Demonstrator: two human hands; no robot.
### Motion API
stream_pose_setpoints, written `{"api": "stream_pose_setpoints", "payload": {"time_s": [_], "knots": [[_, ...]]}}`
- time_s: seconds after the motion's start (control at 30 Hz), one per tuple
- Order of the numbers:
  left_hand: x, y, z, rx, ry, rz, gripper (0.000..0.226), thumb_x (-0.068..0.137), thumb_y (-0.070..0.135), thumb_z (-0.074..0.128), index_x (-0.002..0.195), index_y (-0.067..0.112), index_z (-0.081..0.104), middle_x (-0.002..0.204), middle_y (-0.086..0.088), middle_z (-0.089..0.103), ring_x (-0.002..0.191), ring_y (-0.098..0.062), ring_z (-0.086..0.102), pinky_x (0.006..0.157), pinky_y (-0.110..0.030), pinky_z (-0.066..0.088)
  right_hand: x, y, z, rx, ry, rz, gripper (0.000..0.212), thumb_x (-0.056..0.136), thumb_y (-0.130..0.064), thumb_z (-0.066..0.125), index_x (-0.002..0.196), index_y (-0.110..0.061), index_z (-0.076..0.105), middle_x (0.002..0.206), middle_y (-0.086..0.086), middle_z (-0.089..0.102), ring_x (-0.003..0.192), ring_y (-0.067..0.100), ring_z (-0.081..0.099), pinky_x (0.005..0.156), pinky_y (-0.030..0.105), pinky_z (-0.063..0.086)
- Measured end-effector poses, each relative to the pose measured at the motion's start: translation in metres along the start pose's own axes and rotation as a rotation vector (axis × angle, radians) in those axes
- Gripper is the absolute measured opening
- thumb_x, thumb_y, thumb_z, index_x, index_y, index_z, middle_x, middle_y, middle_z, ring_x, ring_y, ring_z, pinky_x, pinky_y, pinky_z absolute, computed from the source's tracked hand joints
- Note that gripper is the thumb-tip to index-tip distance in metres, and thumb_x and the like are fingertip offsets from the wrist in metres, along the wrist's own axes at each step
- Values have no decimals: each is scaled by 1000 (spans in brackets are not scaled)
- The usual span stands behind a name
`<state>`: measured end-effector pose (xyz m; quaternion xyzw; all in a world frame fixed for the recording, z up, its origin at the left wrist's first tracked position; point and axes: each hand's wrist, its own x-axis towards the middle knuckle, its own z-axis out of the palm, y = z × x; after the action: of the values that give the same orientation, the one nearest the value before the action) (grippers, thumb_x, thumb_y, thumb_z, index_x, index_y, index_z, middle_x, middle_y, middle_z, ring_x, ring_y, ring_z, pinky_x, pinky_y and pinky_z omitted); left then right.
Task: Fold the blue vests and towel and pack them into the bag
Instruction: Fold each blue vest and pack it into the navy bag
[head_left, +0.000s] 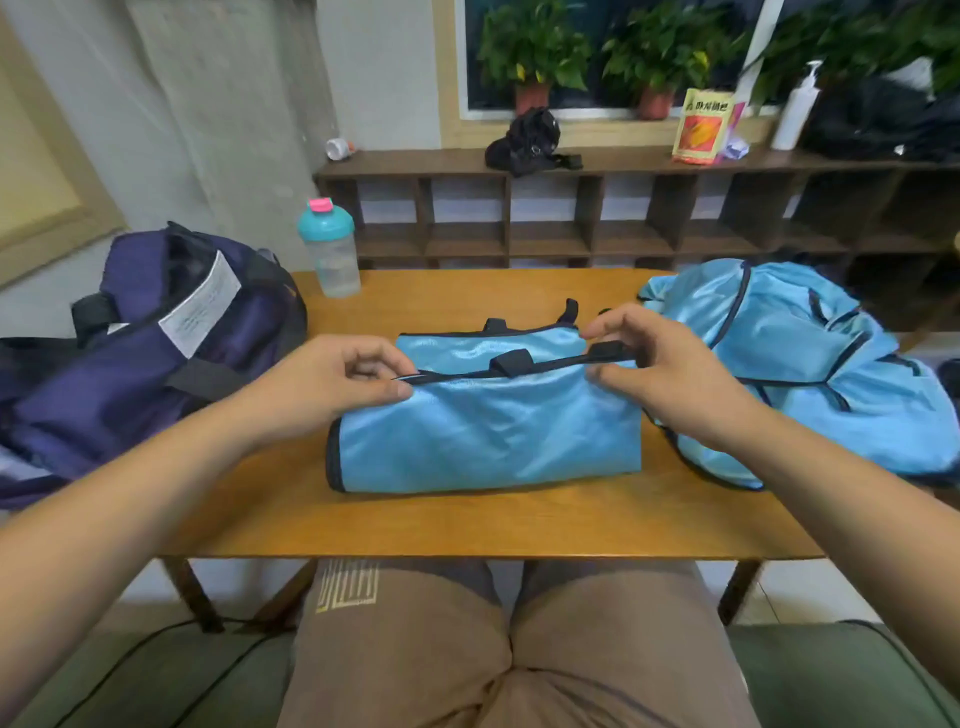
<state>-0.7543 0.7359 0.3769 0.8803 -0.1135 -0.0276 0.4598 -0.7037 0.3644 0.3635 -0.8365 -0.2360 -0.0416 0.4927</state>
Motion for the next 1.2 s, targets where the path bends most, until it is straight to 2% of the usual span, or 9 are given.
{"api": "stream_pose_setpoints", "payload": {"time_s": [0.13,0.27,0.37,0.43,0.53,0.7,0.83,1.03,1.2], "knots": [[52,-6,-9,42,104,1,13,93,22,81,105,19,78,92,-9,77,80,-8,65,79,-19,50,60,22,10,-55,144,62,30,88,-23,76,110,-41,67,105,2,73,75,21,66,63,38,55],[100,-21,-13,37,178,-37,15,93,30,81,105,22,77,90,-14,73,81,-13,62,79,-26,48,101,46,19,-117,200,125,29,87,-23,72,113,-34,66,106,-1,72,80,21,72,71,44,64],[128,-41,-10,7,228,-66,15,91,35,83,100,24,78,82,-4,70,81,-16,63,81,-31,49,120,61,25,-245,231,135,31,91,-19,71,122,-23,65,112,-1,71,83,17,66,75,33,53],[142,-53,-3,17,266,-68,12,91,36,83,97,26,78,78,3,68,78,-15,62,78,-32,51,127,72,32,-292,242,150,34,94,-17,70,127,-16,65,119,3,71,97,21,66,82,30,47],[154,-67,11,84,351,-62,9,92,33,82,92,26,76,79,6,70,76,-11,65,71,-33,53,127,85,43,-456,241,129,40,95,-17,69,134,-13,60,128,7,65,118,29,62,97,42,51],[159,-88,23,279,463,-34,13,91,35,81,98,31,71,95,14,69,92,-7,65,84,-34,58,120,92,55,-735,255,51,46,97,-21,68,142,-14,57,131,9,56,121,34,53,101,49,44],[157,-85,24,527,617,58,10,96,34,72,105,34,67,105,12,53,108,-13,52,96,-42,44,109,81,61,-759,291,-80,43,98,-25,66,139,-16,58,133,5,55,121,28,52,102,46,43],[132,-69,56,581,417,110,9,100,32,65,108,36,66,105,16,49,109,-9,51,99,-37,39,84,69,76,-816,132,-74,41,103,-39,55,139,-21,56,137,2,53,124,23,51,106,44,44],[123,-82,80,663,212,-33,45,109,55,42,147,34,54,151,13,48,141,-14,45,116,-44,32,83,84,85,-835,-67,154,67,108,-60,33,162,-21,35,169,3,32,155,25,28,123,49,26]]}}
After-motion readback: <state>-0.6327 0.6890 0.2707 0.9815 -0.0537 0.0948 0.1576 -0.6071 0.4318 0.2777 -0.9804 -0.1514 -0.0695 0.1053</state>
